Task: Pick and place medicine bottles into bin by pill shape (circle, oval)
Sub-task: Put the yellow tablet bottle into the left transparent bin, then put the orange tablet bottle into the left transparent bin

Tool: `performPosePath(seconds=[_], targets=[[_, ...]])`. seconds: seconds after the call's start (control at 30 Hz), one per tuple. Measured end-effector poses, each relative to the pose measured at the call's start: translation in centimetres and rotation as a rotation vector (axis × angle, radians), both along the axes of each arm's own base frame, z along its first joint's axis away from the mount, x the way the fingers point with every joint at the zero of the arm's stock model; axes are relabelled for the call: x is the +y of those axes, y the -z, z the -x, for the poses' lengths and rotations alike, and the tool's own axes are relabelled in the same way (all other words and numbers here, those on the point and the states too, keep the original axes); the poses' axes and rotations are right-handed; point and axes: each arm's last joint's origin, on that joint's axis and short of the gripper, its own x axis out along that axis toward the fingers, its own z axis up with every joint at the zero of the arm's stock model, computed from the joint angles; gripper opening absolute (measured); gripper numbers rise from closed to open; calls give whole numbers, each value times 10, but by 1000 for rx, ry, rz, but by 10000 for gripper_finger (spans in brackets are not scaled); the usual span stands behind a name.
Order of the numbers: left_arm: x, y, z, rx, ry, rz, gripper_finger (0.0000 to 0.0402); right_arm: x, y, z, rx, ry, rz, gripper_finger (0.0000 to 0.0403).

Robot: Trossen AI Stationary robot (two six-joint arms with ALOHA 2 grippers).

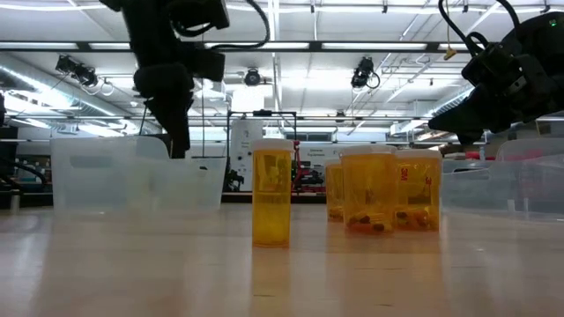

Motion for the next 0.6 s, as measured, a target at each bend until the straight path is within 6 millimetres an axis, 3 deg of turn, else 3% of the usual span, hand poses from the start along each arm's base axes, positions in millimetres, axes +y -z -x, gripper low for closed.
performPosePath(seconds=[0.17, 0.6], targets=[[-7, -11, -7, -43, 59, 0, 188, 0, 0, 0, 0, 0, 0, 10], [-39, -18, -20, -199, 251, 90, 172, 0, 0, 0, 0, 0, 0, 10]])
